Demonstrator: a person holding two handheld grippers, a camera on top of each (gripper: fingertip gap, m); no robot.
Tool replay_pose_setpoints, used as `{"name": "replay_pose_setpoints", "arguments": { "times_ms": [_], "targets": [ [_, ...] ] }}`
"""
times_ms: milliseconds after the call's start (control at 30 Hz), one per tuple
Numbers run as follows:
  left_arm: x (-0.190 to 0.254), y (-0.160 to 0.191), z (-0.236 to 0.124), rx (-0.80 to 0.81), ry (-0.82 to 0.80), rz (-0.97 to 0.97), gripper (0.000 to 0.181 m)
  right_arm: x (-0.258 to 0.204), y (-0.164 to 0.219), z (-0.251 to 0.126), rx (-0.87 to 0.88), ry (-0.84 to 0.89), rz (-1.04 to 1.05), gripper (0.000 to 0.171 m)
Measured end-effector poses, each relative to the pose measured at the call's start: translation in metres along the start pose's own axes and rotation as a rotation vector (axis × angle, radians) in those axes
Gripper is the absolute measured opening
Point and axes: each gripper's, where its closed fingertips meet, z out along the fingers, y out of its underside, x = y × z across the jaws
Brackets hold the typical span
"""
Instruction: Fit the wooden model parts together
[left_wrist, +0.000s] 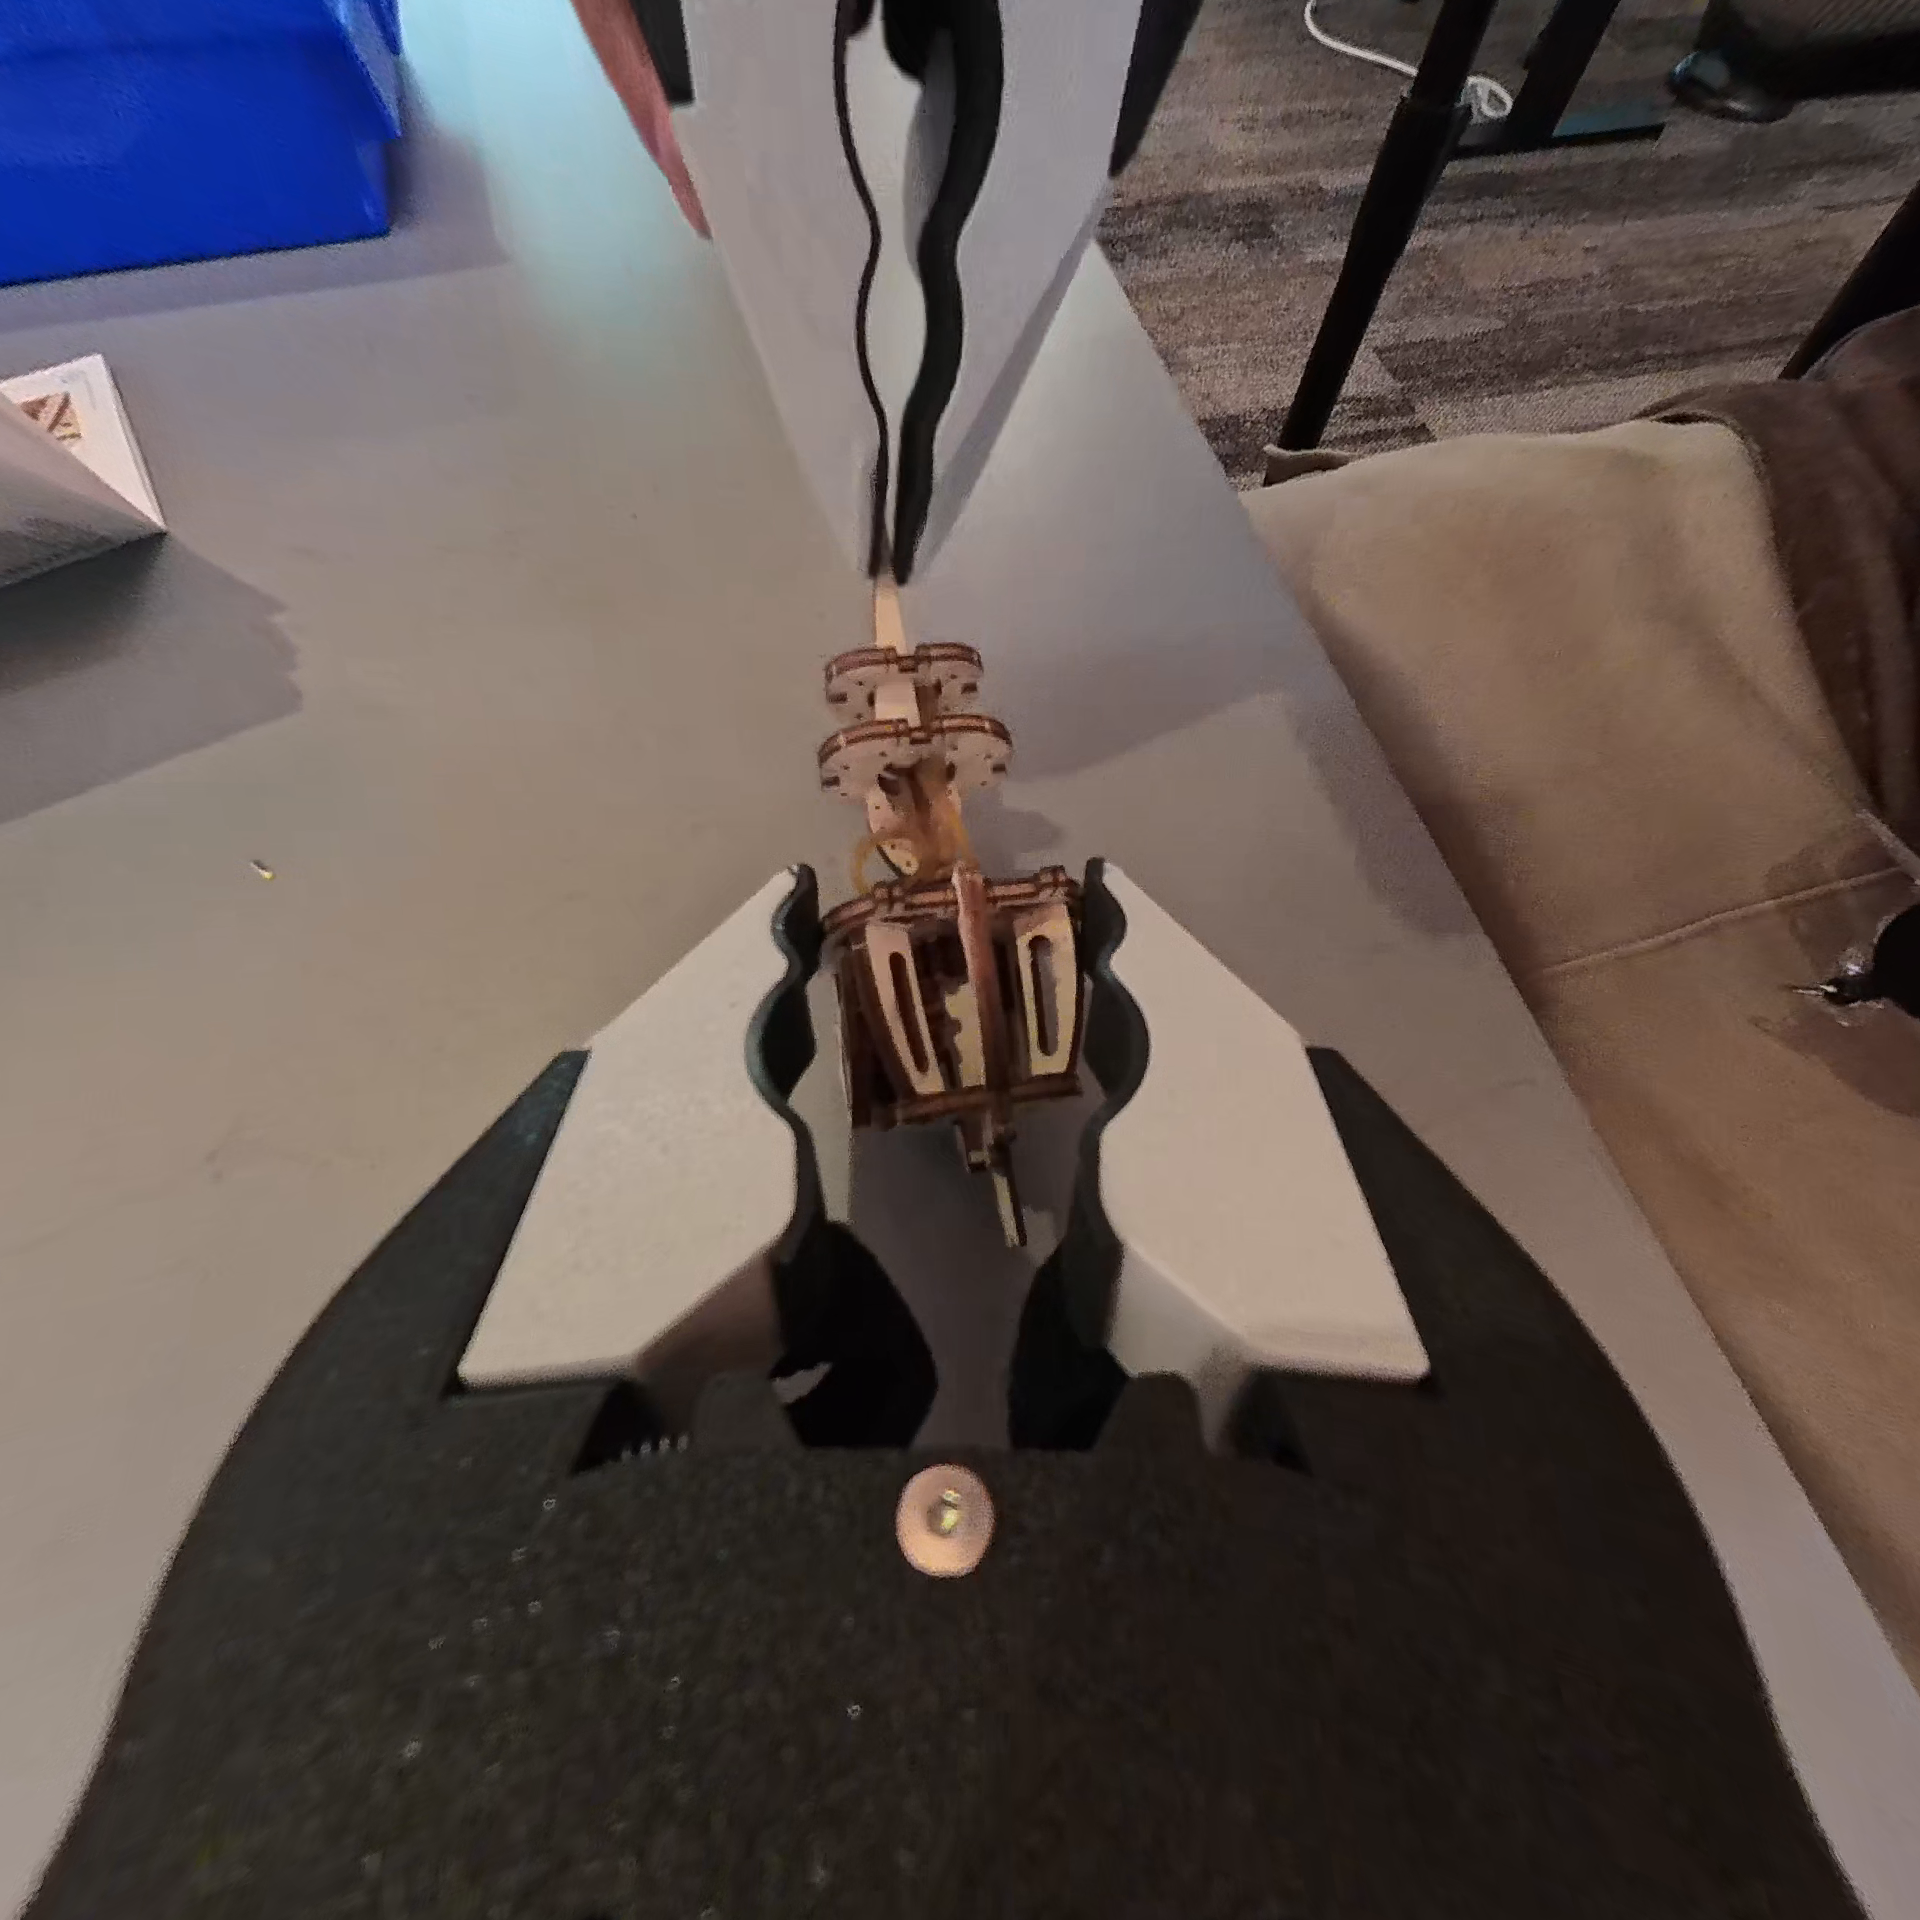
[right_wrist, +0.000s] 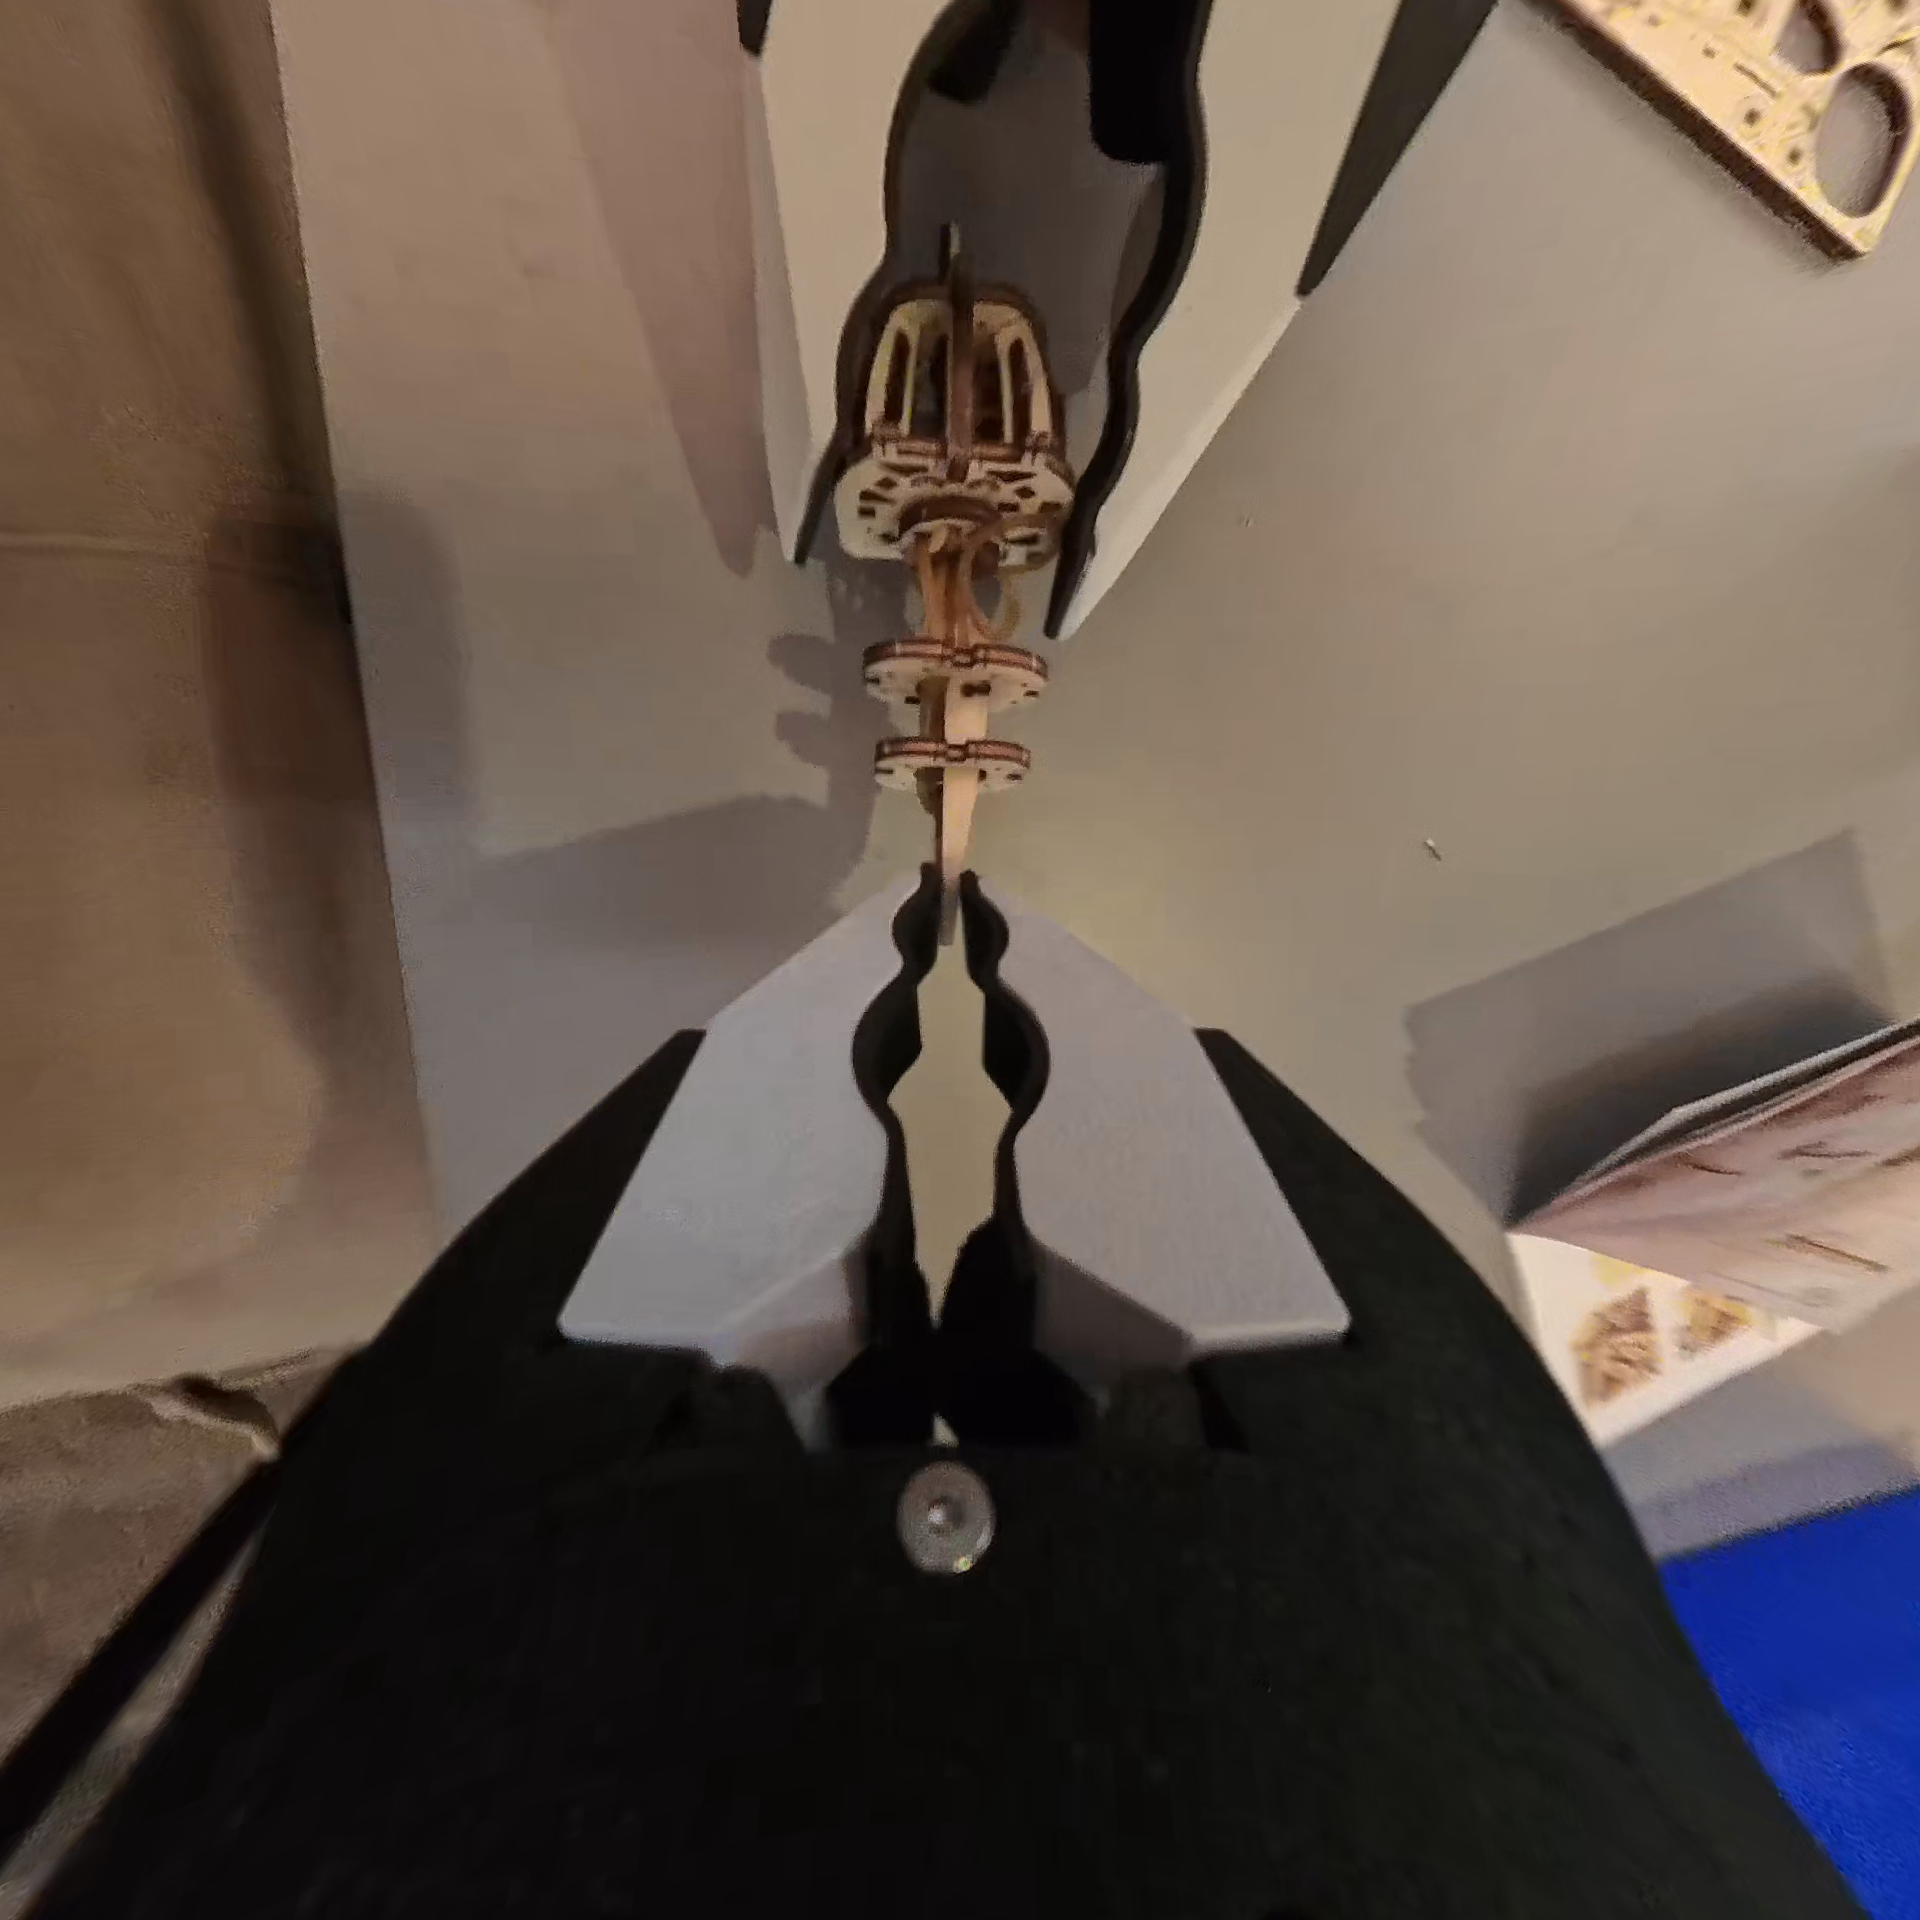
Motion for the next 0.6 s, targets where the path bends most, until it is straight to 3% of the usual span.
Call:
{"name": "replay_pose_setpoints", "arguments": {
  "times_ms": [33,133,333,433,533,600],
  "targets": [
    [-0.001,0.000,0.000,0.001,-0.001,-0.004,0.048,-0.001,-0.002,0.001,0.053,-0.005,0.032,0.003],
    [-0.002,0.001,0.000,-0.002,-0.012,0.009,0.048,-0.001,-0.006,0.000,0.188,-0.047,0.158,0.021],
    [-0.002,-0.003,0.000,0.009,-0.048,0.059,0.048,0.002,-0.007,-0.017,0.507,-0.309,0.636,0.023],
    [-0.003,-0.005,0.000,0.014,-0.068,0.075,0.048,0.011,0.009,-0.013,0.591,-0.297,0.918,0.021],
    [-0.006,-0.005,-0.001,0.016,-0.092,0.087,0.048,-0.001,0.006,-0.014,0.745,-0.551,1.217,0.030],
    [-0.007,-0.004,-0.001,0.012,-0.101,0.097,0.048,-0.002,0.006,-0.013,0.823,-0.611,1.322,0.014]
  ]
}}
